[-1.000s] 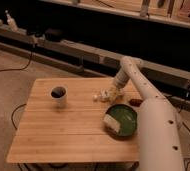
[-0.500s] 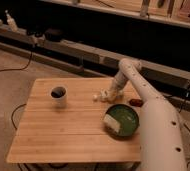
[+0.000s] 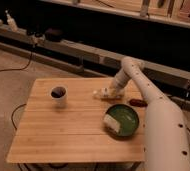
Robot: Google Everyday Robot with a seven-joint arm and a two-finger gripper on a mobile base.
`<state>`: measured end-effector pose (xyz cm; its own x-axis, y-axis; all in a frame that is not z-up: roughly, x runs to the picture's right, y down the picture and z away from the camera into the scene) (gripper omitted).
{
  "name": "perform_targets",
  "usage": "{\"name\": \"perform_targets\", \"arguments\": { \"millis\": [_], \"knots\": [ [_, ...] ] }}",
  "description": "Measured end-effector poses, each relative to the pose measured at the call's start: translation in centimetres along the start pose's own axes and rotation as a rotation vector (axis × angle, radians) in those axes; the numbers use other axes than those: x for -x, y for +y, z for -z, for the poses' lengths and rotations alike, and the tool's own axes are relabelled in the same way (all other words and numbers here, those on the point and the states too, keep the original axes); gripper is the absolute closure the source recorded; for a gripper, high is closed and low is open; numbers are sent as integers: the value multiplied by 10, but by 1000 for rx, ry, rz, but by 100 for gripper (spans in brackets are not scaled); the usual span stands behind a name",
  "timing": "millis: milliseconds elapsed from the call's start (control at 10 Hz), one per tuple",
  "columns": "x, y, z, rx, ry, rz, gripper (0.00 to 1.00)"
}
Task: Place the bottle in the ceramic bowl
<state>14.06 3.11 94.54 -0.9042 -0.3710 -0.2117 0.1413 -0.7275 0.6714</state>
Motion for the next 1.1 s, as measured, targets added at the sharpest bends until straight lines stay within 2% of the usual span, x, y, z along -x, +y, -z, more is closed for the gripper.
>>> {"name": "perform_targets", "arguments": {
  "millis": [300, 400, 600, 1000, 1100],
  "knots": [
    [-5, -5, 31, 17, 29, 56, 96],
    [-6, -10, 42, 11, 34, 80, 96],
    [-1, -28, 61, -20, 31, 100, 96],
    [24, -88, 89, -98, -15, 60, 95],
    [31, -107, 92, -119, -44, 64, 88]
  ]
}}
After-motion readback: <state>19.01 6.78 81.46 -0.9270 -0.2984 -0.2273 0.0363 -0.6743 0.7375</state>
